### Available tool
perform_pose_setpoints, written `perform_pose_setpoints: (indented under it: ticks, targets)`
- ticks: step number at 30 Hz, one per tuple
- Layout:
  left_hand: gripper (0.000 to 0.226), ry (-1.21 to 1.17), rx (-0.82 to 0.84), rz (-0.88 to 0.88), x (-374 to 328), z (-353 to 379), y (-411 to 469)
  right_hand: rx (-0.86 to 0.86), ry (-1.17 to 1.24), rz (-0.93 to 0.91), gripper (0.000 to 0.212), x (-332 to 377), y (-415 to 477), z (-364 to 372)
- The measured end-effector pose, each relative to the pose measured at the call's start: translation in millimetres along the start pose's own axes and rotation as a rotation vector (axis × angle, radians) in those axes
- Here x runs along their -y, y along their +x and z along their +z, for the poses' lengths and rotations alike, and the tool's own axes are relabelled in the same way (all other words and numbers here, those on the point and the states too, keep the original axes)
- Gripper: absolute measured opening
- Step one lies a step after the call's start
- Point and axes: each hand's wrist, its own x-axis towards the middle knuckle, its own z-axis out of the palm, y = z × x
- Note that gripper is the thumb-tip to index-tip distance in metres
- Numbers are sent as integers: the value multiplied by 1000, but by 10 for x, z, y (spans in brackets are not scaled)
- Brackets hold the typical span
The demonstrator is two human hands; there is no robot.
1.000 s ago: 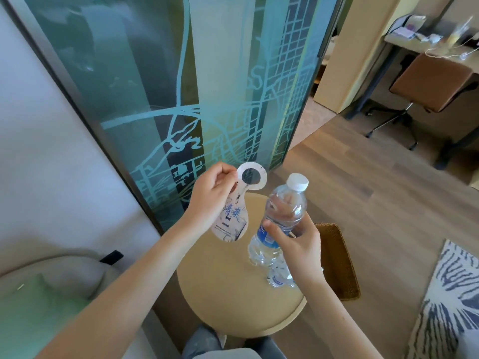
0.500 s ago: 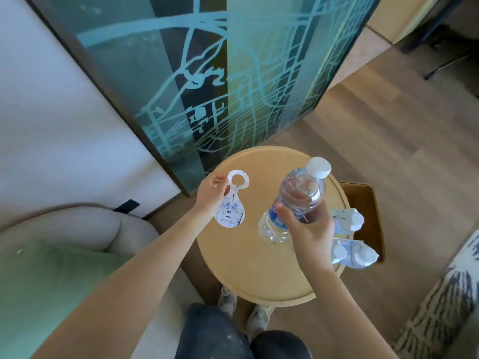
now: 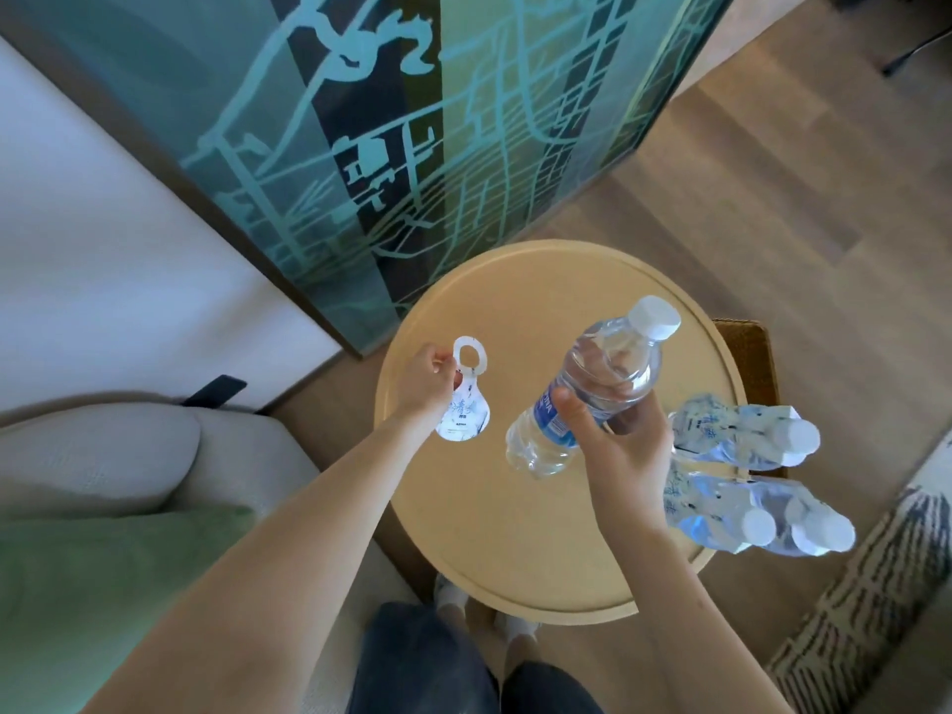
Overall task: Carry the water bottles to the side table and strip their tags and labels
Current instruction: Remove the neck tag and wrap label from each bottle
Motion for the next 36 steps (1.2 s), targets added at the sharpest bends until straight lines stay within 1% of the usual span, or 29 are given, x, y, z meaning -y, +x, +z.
perform_pose_setpoints:
  ticks: [4, 8, 9, 11, 12, 14, 17, 21, 22, 24, 27, 32, 34, 35, 36]
  targets:
    - [7, 79, 4, 3, 61, -1, 26, -5, -29, 11, 34, -79, 10, -14]
    - [29, 105, 46, 20, 118, -24, -129, 13, -35, 28, 35, -107, -9, -46]
    - [30, 134, 57, 29, 126, -38, -181, 16, -32, 28, 34, -95, -20, -53]
    - [22, 158, 47, 68, 62, -116, -306, 23, -25, 25, 33, -24, -35, -67]
    - [26, 159, 41, 98, -8, -169, -383, 27, -19, 24, 31, 30, -44, -75]
    - [33, 116, 62, 151, -218, -300, -593, 36, -8, 16, 30, 201, -72, -112]
    - [28, 1, 142, 309, -731, -539, -998, 55, 23, -11, 29, 620, -115, -197]
    - [21, -118, 229, 499, -1555, -846, -1618, 117, 45, -105, 18, 1271, -210, -392]
    - [21, -142, 257, 540, -1746, -913, -1773, 126, 54, -125, 16, 1450, -240, -453]
    - [27, -143, 329, 585, -2063, -1014, -2069, 138, 75, -159, 15, 1818, -306, -564]
    - [38, -86, 437, 655, -2375, -1122, -2481, 146, 99, -195, 21, 2372, -387, -737]
    - [62, -59, 570, 775, -2788, -1237, -3060, 143, 104, -268, 52, 3134, -533, -998]
    - [67, -82, 605, 821, -2941, -1238, -3260, 153, 122, -326, 53, 3353, -601, -1084]
    - [68, -96, 602, 849, -3014, -1234, -3347, 160, 149, -341, 59, 3450, -639, -1124]
    - [70, -106, 584, 873, -3077, -1229, -3416, 167, 155, -356, 72, 3533, -675, -1164]
